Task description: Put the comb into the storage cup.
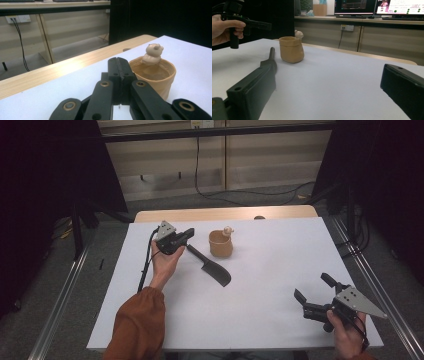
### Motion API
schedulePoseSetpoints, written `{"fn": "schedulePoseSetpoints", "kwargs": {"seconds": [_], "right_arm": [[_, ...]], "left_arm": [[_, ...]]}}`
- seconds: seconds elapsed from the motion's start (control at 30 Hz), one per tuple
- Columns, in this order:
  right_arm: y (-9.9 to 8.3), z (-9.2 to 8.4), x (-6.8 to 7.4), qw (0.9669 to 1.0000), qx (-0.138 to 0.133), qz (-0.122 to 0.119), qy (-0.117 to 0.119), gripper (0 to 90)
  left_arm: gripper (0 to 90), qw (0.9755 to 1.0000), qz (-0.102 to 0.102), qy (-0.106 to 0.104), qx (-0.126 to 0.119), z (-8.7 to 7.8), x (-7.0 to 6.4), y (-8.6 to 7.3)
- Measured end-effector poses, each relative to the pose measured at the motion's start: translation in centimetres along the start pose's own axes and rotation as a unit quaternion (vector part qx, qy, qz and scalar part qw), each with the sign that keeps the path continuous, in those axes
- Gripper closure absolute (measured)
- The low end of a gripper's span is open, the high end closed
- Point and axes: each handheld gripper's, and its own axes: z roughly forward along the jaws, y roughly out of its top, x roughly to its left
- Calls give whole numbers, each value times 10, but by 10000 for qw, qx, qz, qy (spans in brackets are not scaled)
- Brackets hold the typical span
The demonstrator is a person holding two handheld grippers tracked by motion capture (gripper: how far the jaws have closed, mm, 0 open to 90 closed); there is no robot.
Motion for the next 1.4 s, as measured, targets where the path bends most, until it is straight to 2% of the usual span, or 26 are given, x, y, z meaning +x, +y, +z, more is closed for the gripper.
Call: {"fn": "schedulePoseSetpoints", "kwargs": {"seconds": [0.13, 0.27, 0.3, 0.53, 0.6, 0.67, 0.8, 0.9, 0.93, 1.0, 1.03, 1.07, 1.1, 1.2, 1.27, 1.3, 1.33, 1.4], "right_arm": [[0, 0, 0, 10000, 7, -3, -6, 0], [0, 0, 0, 10000, 13, -8, 7, 0], [0, 0, 0, 10000, 22, -8, 10, 0], [0, 0, 1, 10000, 32, -14, 11, 0], [0, 1, 0, 10000, 25, -14, 20, 0], [-1, 0, 0, 10000, 28, -9, 23, 0], [-1, 1, 1, 10000, 36, -15, 29, 0], [-1, 0, 1, 10000, 40, -19, 29, 0], [-1, 0, 1, 10000, 32, -24, 16, 0], [0, 0, 0, 10000, 21, -25, 2, 0], [-1, 0, 0, 10000, 35, -25, 0, 0], [-1, 0, 0, 10000, 35, -25, 0, 0], [-1, 0, 1, 10000, 37, -18, -2, 0], [-1, 0, 1, 10000, 43, -17, 25, 0], [-1, 1, 0, 10000, 43, -24, 15, 0], [-1, 1, 0, 10000, 45, -23, 17, 0], [-1, 1, 1, 10000, 44, -23, 17, 0], [-1, 1, 1, 10000, 46, -20, 16, 0]], "left_arm": [[900, 9996, -35, 66, 261, 4, 2, 3], [900, 9990, -87, 94, 427, 5, 7, 4], [900, 9988, -152, 135, 437, 6, 7, 4], [900, 9960, -153, 165, 866, 20, 10, 0], [900, 9947, -126, 135, 1013, 24, 10, -1], [900, 9927, -54, 200, 1192, 29, 9, -3], [900, 9902, -79, 132, 1388, 37, 7, -6], [900, 9868, 93, 125, 1612, 42, 5, -8], [900, 9862, 59, 109, 1650, 43, 4, -10], [900, 9831, 58, 123, 1827, 46, 4, -12], [900, 9828, 16, 174, 1837, 47, 4, -13], [900, 9810, 63, 162, 1933, 48, 5, -14], [900, 9804, 8, 124, 1968, 48, 6, -15], [900, 9786, -20, 167, 2050, 51, 8, -18], [900, 9783, -25, 164, 2067, 52, 8, -18], [900, 9765, 65, 213, 2142, 53, 8, -18], [900, 9752, 47, 190, 2204, 54, 8, -19], [900, 9742, 55, 209, 2247, 55, 8, -20]]}}
